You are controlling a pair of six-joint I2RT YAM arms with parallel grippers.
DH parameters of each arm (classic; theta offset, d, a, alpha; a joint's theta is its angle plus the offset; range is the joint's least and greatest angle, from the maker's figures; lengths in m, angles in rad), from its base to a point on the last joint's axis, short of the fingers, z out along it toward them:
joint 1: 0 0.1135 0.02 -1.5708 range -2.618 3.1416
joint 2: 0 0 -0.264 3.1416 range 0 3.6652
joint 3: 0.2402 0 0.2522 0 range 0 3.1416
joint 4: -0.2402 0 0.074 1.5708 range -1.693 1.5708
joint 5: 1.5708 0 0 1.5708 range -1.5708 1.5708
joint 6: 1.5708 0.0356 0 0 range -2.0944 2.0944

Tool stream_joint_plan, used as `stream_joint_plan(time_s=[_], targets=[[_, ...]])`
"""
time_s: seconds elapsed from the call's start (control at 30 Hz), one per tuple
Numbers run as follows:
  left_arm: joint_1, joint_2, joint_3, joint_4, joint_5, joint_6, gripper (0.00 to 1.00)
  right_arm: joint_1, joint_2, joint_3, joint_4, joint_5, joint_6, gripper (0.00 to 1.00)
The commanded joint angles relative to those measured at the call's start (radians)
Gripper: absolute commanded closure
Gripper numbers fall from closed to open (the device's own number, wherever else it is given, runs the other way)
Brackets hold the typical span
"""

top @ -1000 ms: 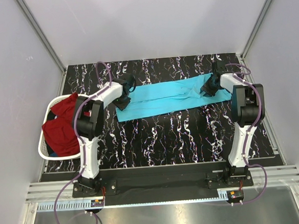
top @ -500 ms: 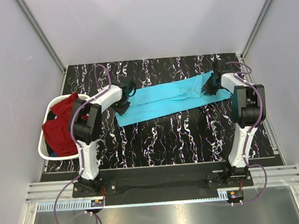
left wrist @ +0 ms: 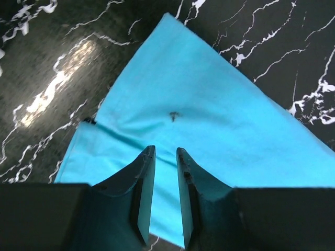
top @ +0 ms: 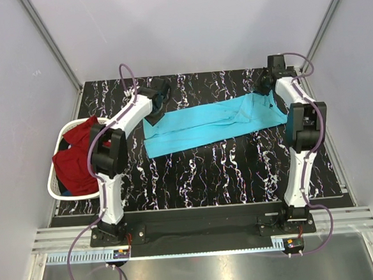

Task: Fold and stack the t-shirts
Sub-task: Fold the tshirt

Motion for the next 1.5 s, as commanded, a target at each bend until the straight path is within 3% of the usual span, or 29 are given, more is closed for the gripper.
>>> stream_joint_plan(time_s=[0.0, 0.23, 0.43, 0.67, 0.93, 1.07, 1.3, 1.47], targets=[[0.026, 0.074, 0.046, -0.001, -0.018, 0.045, 0.71, -0.005, 0.073, 0.058, 0.0, -0.041, -0.023, 0.75], [0.089, 0.131, 0.009, -0.002, 0.004, 0.032, 0.72, -0.023, 0.149, 0.082, -0.006, -0.026, -0.006, 0.78], [0.095, 0.117, -0.06, -0.002, -0.016, 0.016, 0.72, -0.037, 0.163, 0.076, -0.014, 0.051, 0.001, 0.81], [0.092, 0.085, -0.129, -0.007, 0.013, -0.02, 0.73, -0.037, 0.183, 0.115, -0.012, 0.031, -0.022, 0.81], [0.053, -0.114, -0.252, -0.022, -0.047, -0.101, 0.73, -0.039, 0.137, 0.155, -0.021, -0.036, -0.08, 0.8], [0.016, -0.217, -0.307, -0.034, -0.078, -0.123, 0.72, -0.039, 0.016, 0.084, -0.023, -0.012, -0.011, 0.71], [-0.039, -0.242, -0.238, -0.024, -0.021, 0.052, 0.73, -0.074, -0.218, -0.172, -0.024, 0.048, 0.037, 0.79], [-0.067, -0.242, -0.321, 0.016, 0.019, 0.094, 0.73, -0.128, -0.263, -0.287, -0.023, 0.051, 0.04, 0.81]])
